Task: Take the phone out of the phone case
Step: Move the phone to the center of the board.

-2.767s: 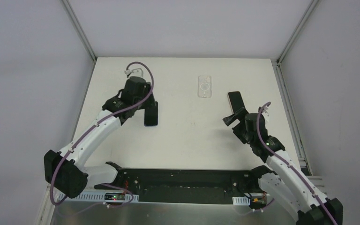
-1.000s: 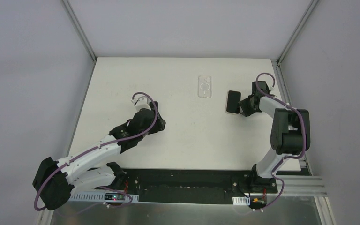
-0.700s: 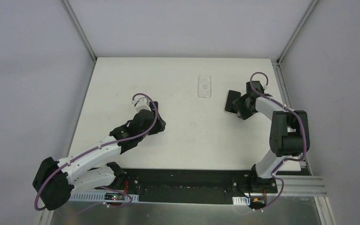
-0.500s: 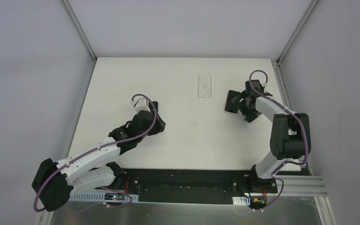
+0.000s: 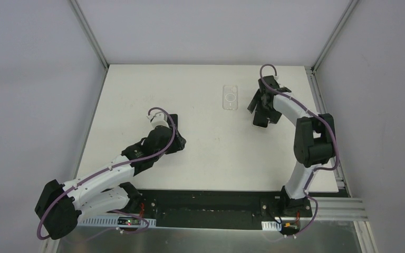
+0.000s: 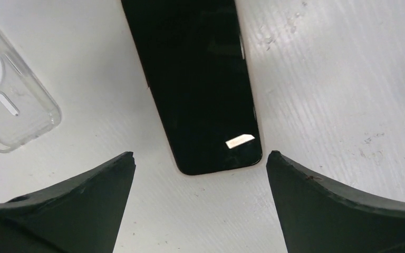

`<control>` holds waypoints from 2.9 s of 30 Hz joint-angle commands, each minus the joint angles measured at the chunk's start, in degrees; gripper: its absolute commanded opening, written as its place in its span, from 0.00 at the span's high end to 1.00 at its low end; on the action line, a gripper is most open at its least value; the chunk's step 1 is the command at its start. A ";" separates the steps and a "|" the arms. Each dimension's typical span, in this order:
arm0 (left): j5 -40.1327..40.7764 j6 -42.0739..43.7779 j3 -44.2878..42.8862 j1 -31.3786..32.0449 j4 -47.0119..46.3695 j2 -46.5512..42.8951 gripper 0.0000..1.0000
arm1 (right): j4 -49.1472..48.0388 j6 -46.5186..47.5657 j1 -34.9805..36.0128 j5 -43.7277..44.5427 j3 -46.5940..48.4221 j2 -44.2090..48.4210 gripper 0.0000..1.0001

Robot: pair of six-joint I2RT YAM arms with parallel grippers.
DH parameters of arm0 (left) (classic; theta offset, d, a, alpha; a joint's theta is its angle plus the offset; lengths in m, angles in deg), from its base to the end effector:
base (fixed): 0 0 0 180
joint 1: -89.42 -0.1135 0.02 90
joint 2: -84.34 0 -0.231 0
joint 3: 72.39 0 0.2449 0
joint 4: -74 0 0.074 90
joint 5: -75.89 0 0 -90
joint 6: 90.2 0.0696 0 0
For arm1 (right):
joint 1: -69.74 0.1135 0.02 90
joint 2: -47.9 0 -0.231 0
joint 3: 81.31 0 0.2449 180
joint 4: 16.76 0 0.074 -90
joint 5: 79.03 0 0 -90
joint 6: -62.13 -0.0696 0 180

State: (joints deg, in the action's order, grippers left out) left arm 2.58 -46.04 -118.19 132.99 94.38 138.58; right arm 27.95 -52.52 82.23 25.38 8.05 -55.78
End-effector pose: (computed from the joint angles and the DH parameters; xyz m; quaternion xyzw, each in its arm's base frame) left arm 0.1953 -0.1582 0.1972 -0.0907 0.8501 -0.2654 0.4457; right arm 0.3793 0.0663 0.1561 0.1346 0.9472 -0.0302 0.2896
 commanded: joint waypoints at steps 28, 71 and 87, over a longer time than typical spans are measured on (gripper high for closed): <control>-2.80 -0.12 -0.29 0.45 -2.87 2.67 0.53 | 14.83 4.35 1.42 5.27 12.82 -10.15 0.00; -6.13 -2.06 -4.01 0.48 -3.33 10.36 0.56 | -29.15 -49.85 -19.24 -30.76 12.95 -17.86 1.00; -4.21 -2.87 -2.10 2.12 -3.32 5.79 0.57 | -26.24 -52.40 -19.09 -30.32 5.36 -19.36 1.00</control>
State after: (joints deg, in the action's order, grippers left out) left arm -2.97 -47.81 -120.18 134.15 91.89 147.14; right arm 0.30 -102.53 63.02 -4.52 15.37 -74.90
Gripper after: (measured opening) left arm 0.432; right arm 0.005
